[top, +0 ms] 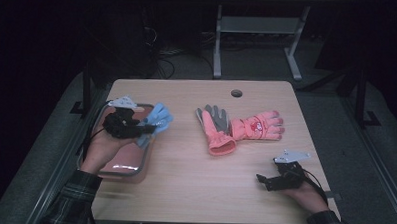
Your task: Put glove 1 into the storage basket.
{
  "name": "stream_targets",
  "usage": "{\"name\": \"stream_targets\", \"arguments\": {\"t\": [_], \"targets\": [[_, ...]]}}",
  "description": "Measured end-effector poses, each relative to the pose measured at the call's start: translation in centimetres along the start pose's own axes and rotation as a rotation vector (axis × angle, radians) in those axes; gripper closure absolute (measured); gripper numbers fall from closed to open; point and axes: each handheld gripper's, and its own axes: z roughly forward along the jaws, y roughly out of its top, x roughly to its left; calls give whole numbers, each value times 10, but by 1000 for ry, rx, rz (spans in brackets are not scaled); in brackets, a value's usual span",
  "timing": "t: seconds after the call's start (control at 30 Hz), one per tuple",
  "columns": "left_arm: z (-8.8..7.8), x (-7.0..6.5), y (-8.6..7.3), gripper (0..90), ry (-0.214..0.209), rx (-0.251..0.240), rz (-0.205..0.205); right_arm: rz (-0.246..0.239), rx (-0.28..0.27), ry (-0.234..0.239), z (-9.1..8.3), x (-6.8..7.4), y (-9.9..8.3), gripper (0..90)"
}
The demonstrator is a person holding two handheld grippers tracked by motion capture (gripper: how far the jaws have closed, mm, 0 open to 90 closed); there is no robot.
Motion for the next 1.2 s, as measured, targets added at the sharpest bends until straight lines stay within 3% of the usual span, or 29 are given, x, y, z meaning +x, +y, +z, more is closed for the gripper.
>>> {"name": "stream_targets", "arguments": {"t": [0.27,0.47,0.87,1.2], "targets": [[-9,26,-13,757,64,4,-51,-2,-1,1,0,0,0,80],[-3,46,-21,756,99,26,-85,-2,-1,-1,0,0,0,80],[27,70,-35,755,150,103,-126,1,-1,-2,0,0,0,81],[57,89,-50,752,166,171,-172,2,0,-3,0,0,0,81]]}}
